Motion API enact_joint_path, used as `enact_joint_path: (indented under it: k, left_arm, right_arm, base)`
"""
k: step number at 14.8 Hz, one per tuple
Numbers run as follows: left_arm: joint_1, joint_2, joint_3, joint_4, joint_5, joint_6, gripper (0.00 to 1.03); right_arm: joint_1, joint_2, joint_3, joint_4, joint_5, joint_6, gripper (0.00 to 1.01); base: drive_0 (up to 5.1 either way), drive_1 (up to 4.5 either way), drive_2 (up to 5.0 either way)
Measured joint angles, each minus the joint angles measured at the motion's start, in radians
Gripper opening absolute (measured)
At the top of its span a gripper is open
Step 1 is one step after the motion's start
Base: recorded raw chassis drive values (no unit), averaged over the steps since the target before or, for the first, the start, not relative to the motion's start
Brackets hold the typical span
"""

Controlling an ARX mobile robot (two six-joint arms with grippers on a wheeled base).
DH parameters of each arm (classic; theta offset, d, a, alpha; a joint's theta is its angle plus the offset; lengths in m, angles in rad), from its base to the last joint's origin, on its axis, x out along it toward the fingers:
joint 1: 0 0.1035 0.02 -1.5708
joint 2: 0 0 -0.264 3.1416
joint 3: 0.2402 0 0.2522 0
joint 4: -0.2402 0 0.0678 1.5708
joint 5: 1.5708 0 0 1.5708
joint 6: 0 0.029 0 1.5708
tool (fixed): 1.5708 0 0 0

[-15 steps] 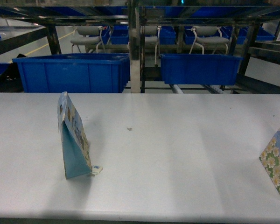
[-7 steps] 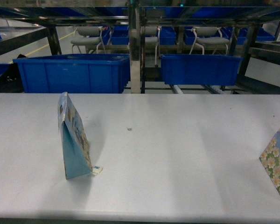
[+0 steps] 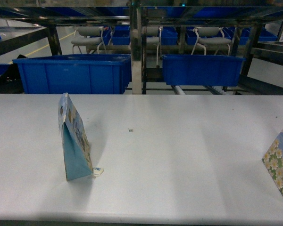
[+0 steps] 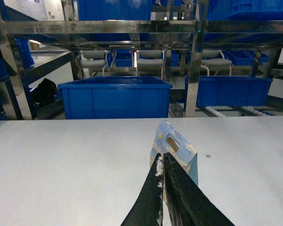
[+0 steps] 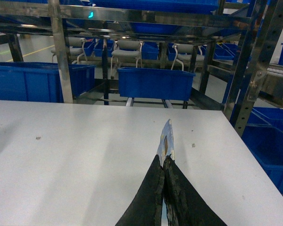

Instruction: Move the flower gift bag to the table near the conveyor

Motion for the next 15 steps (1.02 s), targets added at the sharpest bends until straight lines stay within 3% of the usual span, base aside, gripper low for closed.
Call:
enact_joint_path:
  k: [7, 9, 12, 13, 15]
  left_arm:
    - [0.000, -0.104, 0.000, -0.100, 0.000, 0.000, 0.02]
    - [0.000, -0.223, 0.001, -0.281, 0.001, 0.000, 0.02]
    - [0.000, -0.265, 0.001, -0.276, 0.000, 0.000, 0.02]
    - [0.000, -0.265, 0.001, -0.280, 0.000, 0.000, 0.18]
    - [0.000, -0.265, 0.001, -0.280, 0.000, 0.000, 0.99]
  right_arm:
    - [0.000, 0.000, 0.000, 0.000, 0.000, 0.000, 0.02]
    - [0.000, 0.000, 0.000, 0.000, 0.000, 0.000, 0.02]
    - [0.000, 0.000, 0.000, -0.002, 0.000, 0.000, 0.02]
    - [0.000, 0.000, 0.000, -0.001, 0.000, 0.000, 0.12]
    - [0.000, 0.000, 0.000, -0.001, 0.000, 0.000, 0.95]
  base:
    - [0.0, 0.00, 0.0]
    - [0.0, 0.00, 0.0]
    - [0.0, 0.00, 0.0]
    - [0.0, 0.00, 0.0]
    - [0.0, 0.00, 0.0]
